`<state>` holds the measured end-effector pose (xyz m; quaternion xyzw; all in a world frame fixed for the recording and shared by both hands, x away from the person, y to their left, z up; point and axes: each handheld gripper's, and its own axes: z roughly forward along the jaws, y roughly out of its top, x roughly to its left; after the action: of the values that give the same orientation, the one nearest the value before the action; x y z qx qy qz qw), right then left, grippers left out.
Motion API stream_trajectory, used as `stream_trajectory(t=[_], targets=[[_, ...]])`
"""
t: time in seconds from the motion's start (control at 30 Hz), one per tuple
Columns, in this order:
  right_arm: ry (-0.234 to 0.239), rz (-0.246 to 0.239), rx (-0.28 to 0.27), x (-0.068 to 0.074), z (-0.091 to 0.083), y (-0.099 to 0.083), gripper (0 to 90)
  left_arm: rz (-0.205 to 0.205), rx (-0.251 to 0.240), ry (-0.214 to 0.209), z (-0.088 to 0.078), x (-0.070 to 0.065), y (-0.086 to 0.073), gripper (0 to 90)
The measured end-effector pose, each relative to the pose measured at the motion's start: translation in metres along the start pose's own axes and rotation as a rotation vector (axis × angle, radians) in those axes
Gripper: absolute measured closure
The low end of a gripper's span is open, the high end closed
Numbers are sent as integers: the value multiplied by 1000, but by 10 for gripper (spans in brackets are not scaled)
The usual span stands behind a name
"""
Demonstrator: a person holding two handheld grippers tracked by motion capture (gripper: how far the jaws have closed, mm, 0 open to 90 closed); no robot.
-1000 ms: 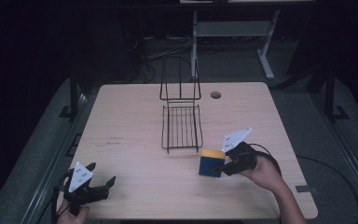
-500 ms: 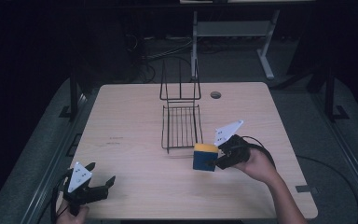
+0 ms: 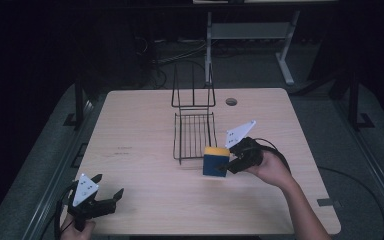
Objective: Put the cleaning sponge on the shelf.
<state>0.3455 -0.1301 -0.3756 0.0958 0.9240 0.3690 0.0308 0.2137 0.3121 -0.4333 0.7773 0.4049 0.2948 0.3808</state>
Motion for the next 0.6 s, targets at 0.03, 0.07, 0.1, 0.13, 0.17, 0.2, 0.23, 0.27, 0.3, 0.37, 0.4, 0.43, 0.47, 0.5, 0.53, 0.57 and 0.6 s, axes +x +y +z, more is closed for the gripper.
stream_trajectory(t=[0.03,0.07,0.1,0.13,0.17,0.2,0.23,0.27,0.3,0.37,0.4,0.43,0.47,0.5,0.53,0.57,0.6], targets=[[2,3,0,-1,0,1,551,0,2,-1,0,0,0,141],[2,4,2,-3,1,2,551,2,2,0,0,0,0,141],[2,9,4,-4,1,3,551,2,2,0,0,0,0,141],[4,6,3,-5,1,3,551,1,2,0,0,1,0,141],[11,6,1,-6,2,4,551,1,1,0,0,1,0,141],[15,5,2,-7,2,4,551,-1,2,0,0,1,0,141],[16,7,0,-8,2,5,551,0,2,0,0,1,0,141],[15,7,2,-9,3,6,551,1,2,0,0,1,0,141],[14,8,5,-9,3,7,551,2,2,0,0,1,0,141],[16,14,-8,-10,2,8,551,2,1,-1,0,0,0,141],[18,10,-11,-10,2,8,551,2,1,-2,0,0,0,141],[14,8,-7,-11,2,9,551,1,2,-2,0,0,0,141],[9,3,-1,-11,2,10,551,0,2,-1,0,0,0,141],[11,3,-3,-12,2,11,551,-2,2,-1,0,0,0,141],[11,1,-6,-12,2,13,551,-3,1,-3,1,0,0,141],[10,-1,-5,-13,1,14,551,1,0,-3,1,0,0,141],[10,-2,0,-14,2,15,551,3,1,-4,1,0,0,141]])
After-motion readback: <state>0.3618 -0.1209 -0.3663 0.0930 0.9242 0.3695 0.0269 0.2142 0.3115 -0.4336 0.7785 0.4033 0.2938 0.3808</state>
